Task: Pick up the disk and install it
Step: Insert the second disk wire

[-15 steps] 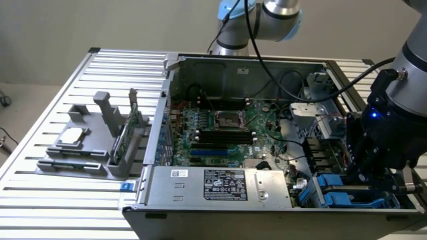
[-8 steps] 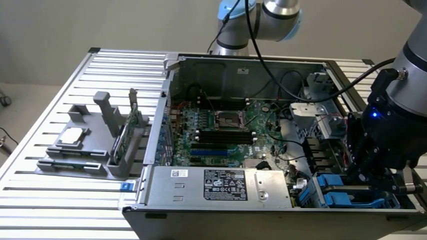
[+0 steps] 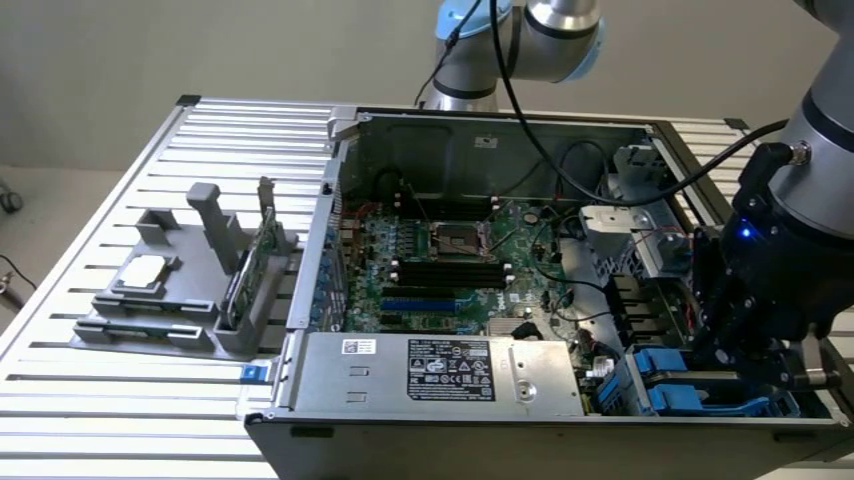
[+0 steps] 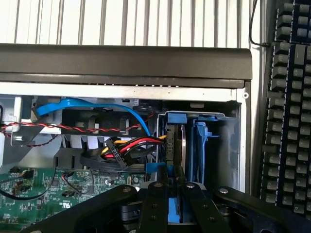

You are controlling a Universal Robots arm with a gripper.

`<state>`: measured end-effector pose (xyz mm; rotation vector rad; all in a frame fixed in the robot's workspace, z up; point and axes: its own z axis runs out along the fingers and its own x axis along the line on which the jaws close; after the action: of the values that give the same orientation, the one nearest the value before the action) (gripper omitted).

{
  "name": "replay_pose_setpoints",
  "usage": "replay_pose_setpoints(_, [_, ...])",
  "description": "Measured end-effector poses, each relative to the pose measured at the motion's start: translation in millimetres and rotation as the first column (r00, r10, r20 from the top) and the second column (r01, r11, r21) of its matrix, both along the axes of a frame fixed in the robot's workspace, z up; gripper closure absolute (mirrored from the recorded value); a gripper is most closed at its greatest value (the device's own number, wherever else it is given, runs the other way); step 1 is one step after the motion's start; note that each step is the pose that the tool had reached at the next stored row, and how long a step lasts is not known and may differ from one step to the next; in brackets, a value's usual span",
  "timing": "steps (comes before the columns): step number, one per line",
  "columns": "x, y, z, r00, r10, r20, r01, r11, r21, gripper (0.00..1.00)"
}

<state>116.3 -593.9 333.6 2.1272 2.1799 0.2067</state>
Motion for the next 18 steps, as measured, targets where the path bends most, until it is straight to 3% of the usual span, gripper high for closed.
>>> replay_pose_setpoints(7, [0.0,0.0,0.1,1.0,0.0,0.0,0.0,1.0,0.0036,0.84])
replay_pose_setpoints(9, [0.1,0.0,4.9,1.0,0.0,0.0001,0.0,1.0,0.0049,0.76])
replay_pose_setpoints(11, [-0.2,-0.1,11.7,1.0,0.0,0.0,0.0,1.0,0.0068,0.76])
replay_pose_setpoints(12, [-0.9,-0.1,14.6,1.0,0.0,0.0,0.0,1.0,0.0083,0.69])
replay_pose_setpoints(18, [-10.6,0.0,19.6,1.0,0.0,-0.0005,0.0,0.9999,0.0136,0.69])
